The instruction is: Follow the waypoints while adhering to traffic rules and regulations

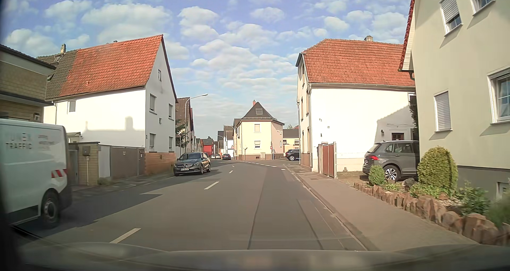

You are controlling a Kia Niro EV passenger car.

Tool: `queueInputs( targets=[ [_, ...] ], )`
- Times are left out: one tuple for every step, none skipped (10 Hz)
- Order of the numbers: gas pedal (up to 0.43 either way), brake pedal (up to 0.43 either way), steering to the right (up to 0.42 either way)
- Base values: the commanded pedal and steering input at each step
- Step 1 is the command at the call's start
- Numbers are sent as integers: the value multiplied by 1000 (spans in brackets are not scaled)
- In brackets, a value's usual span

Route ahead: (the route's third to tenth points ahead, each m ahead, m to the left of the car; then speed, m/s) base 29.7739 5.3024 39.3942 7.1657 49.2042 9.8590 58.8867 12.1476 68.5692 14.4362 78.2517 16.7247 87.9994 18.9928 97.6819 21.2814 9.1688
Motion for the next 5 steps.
queueInputs(
  targets=[
    [79, 30, -2],
    [87, 30, -1],
    [98, 30, -1],
    [98, 30, -1],
    [98, 30, -6]
  ],
)
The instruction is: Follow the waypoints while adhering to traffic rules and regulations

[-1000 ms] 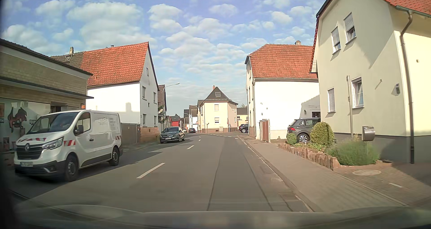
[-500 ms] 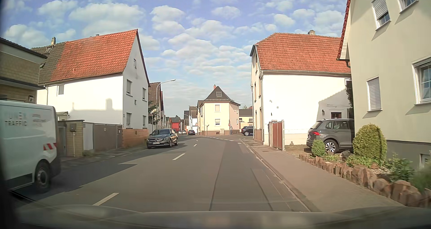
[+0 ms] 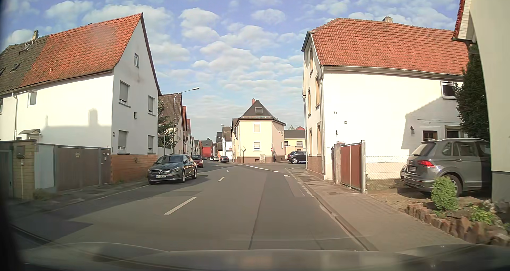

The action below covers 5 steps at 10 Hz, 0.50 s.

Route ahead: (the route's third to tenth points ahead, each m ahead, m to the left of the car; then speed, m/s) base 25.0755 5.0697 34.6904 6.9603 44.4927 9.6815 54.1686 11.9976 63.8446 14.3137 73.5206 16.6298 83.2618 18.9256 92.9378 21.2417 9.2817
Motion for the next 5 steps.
queueInputs(
  targets=[
    [98, 30, -7],
    [98, 30, -7],
    [98, 24, -8],
    [98, 24, -11],
    [98, 30, -15]
  ],
)
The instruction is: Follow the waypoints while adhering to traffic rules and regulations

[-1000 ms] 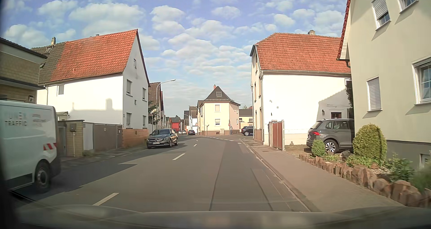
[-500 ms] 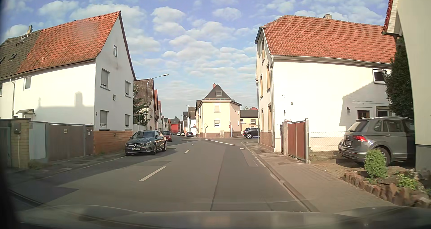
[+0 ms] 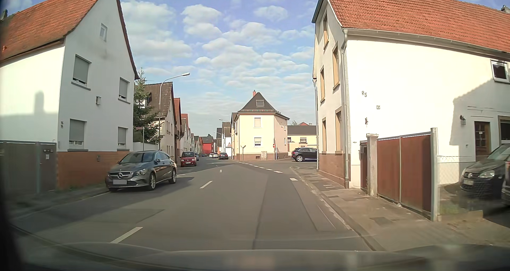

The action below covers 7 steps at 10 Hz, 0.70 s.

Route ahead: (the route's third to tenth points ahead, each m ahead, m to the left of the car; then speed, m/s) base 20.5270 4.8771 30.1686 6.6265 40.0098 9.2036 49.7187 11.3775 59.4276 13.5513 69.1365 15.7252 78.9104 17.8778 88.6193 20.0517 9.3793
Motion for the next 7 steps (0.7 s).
queueInputs(
  targets=[
    [98, 24, -18],
    [98, 30, -19],
    [98, 30, -20],
    [98, 30, -21],
    [98, 30, -22],
    [98, 30, -23],
    [98, 30, -27]
  ],
)
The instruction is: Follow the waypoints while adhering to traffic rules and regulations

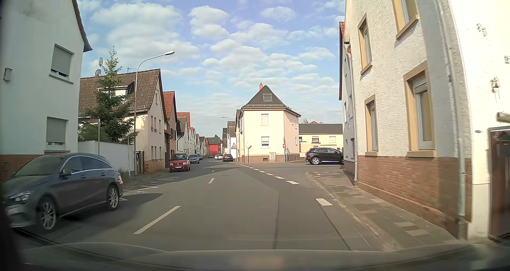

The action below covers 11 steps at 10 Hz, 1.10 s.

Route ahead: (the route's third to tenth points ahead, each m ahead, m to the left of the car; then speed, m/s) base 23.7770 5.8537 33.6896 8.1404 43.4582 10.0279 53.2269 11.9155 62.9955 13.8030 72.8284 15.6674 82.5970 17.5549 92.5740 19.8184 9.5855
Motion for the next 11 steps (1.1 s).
queueInputs(
  targets=[
    [98, 30, -27],
    [98, 30, -27],
    [98, 30, -27],
    [98, 30, -27],
    [87, 30, -29],
    [87, 30, -31],
    [87, 30, -30],
    [87, 30, -30],
    [87, 30, -31],
    [87, 30, -33],
    [87, 30, -36]
  ],
)
